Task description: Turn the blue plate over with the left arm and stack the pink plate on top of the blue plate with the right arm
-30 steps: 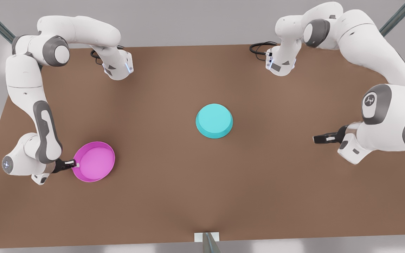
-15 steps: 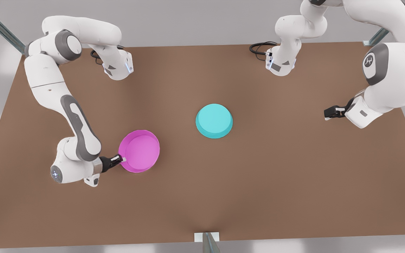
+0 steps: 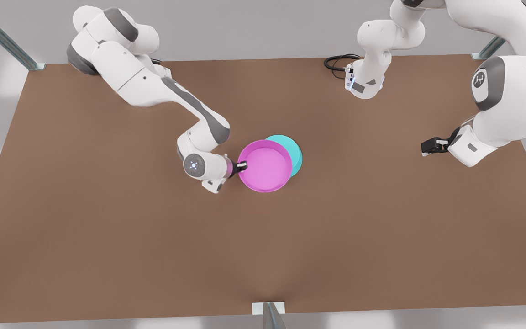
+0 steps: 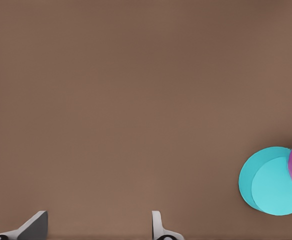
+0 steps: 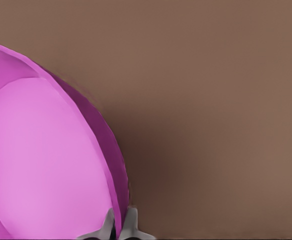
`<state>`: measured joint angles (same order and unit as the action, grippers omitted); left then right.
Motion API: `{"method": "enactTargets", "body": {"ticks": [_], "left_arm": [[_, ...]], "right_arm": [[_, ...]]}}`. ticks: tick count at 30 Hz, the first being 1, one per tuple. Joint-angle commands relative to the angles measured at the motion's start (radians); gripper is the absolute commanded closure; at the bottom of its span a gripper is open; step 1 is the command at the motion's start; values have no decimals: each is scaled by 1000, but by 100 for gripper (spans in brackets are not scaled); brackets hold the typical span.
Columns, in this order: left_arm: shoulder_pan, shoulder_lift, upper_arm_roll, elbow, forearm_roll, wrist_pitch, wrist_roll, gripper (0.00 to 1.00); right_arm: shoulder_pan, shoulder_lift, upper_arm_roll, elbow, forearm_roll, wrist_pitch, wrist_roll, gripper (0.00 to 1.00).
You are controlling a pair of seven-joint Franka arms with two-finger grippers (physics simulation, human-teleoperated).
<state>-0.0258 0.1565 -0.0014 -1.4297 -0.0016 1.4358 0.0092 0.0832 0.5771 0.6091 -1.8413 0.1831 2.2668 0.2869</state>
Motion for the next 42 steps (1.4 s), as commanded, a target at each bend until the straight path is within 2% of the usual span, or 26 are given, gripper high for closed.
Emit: {"method": "enactTargets", "body": {"ticks": [1, 4, 8, 21, 22, 23, 24, 25, 26, 33, 35, 36, 37, 38, 39, 40, 42], "left_arm": [[0, 0, 0, 0, 0, 0, 0, 0], [-2, 0, 0, 0, 0, -2, 0, 0], [-2, 0, 0, 0, 0, -6, -2, 0], [-3, 3, 0, 0, -1, -14, 0, 0], [-3, 3, 0, 0, -1, -15, 0, 0], [-3, 3, 0, 0, -1, -18, 0, 0], [-3, 3, 0, 0, -1, -18, -2, 0], [-3, 3, 0, 0, -1, -20, -2, 0], [-3, 3, 0, 0, -1, -20, -2, 0], [-3, 3, 0, 0, -1, -28, 0, 0], [-3, 3, 0, 0, -1, -28, 0, 0], [-3, 1, 0, 0, -1, -28, 0, 0], [-3, 0, 0, 0, -1, -28, -2, 0], [-3, -2, 0, 0, -1, -28, -2, 0], [-3, -5, 0, 0, -1, -28, -2, 0], [-3, -8, 0, 0, -1, -28, -2, 0], [-2, -9, 0, 0, -1, -29, -2, 0]], "right_arm": [[0, -5, 1, -7, -11, 0, 8, 79], [-13, -43, 49, -56, -11, -3, 43, 79], [7, -43, 67, -55, -11, 22, 84, 79], [67, -19, 55, -50, -37, 112, 109, 79], [67, -19, 55, -53, -36, 114, 109, 75], [67, -17, 54, -59, -37, 123, 109, 62], [67, -17, 54, -59, -36, 123, 109, 45], [69, -19, 54, -59, -36, 123, 109, 17], [69, -17, 54, -58, -36, 125, 110, 0], [53, -23, 54, -36, -39, 111, 104, 0], [23, -33, 52, 259, -204, -236, 104, 0], [12, -33, 52, 520, -385, -505, 94, 0], [-83, -40, 38, 619, -422, -622, 54, 0], [-30, -146, -183, 622, -366, -630, -87, 0], [-19, -244, -429, 535, -202, -633, -274, 0], [-45, -394, -520, 355, -183, -613, -348, 0], [-79, -454, -531, 301, -178, -647, -344, 0]]}}
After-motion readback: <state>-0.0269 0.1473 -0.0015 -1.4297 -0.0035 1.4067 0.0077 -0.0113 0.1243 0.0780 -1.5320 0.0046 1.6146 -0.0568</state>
